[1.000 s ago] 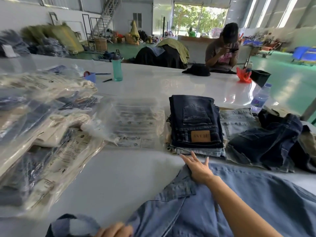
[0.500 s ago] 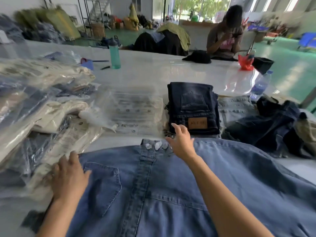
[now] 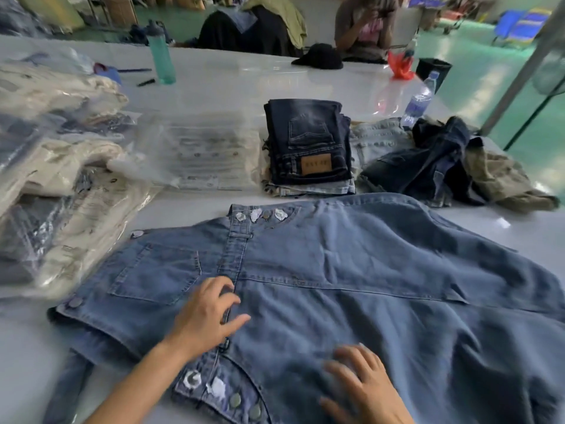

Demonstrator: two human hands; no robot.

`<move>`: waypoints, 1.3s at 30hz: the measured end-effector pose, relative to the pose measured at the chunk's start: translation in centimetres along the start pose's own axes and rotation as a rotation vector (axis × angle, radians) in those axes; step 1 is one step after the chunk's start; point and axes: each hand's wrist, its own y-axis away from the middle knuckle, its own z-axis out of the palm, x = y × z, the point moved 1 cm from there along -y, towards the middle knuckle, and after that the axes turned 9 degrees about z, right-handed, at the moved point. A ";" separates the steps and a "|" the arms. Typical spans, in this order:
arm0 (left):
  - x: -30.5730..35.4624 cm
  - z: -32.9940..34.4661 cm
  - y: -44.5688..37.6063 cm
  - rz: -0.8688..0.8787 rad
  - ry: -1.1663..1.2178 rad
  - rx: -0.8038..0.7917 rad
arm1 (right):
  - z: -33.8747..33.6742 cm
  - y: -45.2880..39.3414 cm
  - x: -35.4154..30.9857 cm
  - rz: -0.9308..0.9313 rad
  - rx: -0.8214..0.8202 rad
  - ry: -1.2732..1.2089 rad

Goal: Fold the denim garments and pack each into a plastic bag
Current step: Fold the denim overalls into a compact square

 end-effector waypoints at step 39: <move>7.7 7.9 0.5 0.144 -0.090 0.081 | -14.4 13.1 18.0 1.444 0.821 -0.403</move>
